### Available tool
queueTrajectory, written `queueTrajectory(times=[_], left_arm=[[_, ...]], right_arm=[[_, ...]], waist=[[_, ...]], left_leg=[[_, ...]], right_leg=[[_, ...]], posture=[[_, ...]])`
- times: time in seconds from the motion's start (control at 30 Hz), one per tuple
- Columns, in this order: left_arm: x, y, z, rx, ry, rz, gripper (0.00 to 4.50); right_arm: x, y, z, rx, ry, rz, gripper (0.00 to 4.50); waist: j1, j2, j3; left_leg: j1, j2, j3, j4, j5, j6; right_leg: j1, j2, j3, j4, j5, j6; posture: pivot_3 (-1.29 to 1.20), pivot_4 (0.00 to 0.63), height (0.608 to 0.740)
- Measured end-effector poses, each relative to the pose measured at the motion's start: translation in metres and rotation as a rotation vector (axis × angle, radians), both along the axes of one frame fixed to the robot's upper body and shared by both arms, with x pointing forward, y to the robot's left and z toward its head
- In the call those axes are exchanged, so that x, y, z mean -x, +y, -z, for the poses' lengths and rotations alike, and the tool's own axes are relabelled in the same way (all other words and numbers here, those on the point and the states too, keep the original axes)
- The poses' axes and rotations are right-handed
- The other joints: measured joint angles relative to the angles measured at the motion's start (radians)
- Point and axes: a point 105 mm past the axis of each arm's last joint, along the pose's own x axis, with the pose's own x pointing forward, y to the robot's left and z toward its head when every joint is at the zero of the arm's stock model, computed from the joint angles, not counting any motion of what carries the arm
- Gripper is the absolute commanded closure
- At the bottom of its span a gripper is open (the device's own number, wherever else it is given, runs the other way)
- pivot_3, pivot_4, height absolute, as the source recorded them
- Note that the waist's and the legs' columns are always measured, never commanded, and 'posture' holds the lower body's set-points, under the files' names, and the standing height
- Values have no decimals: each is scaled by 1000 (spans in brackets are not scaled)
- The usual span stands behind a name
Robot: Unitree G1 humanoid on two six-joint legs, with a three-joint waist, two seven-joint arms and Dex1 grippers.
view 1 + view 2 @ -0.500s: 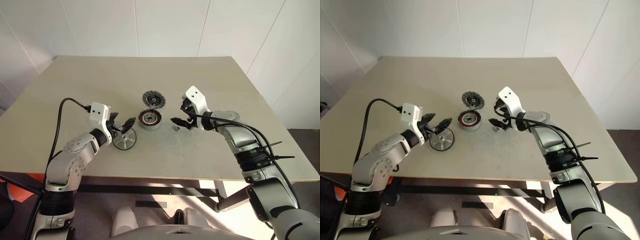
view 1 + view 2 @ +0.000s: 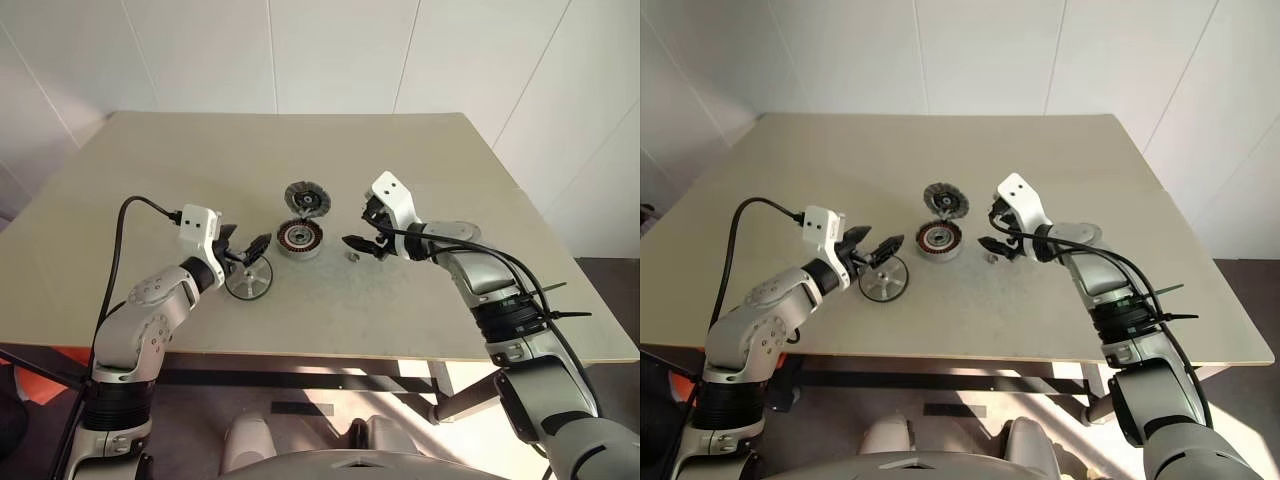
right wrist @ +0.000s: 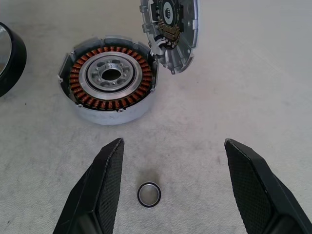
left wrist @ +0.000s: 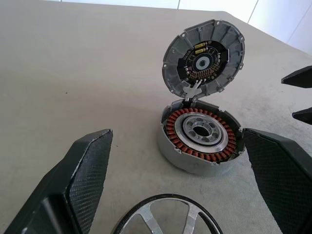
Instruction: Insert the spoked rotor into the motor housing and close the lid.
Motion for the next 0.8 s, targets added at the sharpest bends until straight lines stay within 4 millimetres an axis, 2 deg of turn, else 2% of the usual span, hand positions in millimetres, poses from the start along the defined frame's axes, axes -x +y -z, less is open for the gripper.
queueTrajectory(times=[0.57,0.67,0.8], left_arm=[[-1,1,-1,-6,6,-6,9],[-1,0,-1,-5,6,-5,9],[-1,0,-1,-3,7,-6,9]], right_arm=[[-1,1,-2,4,-20,-7,810],[1,-1,3,45,-16,-17,810],[5,-8,22,101,17,1,810]], waist=[[0,0,0],[0,0,0],[1,0,0]], left_leg=[[0,0,0,0,0,0],[0,0,0,0,0,0],[0,0,0,0,0,0]], right_leg=[[0,0,0,0,0,0],[0,0,0,0,0,0],[0,0,0,0,0,0]], posture=[[0,0,740],[0,0,740],[0,0,740]])
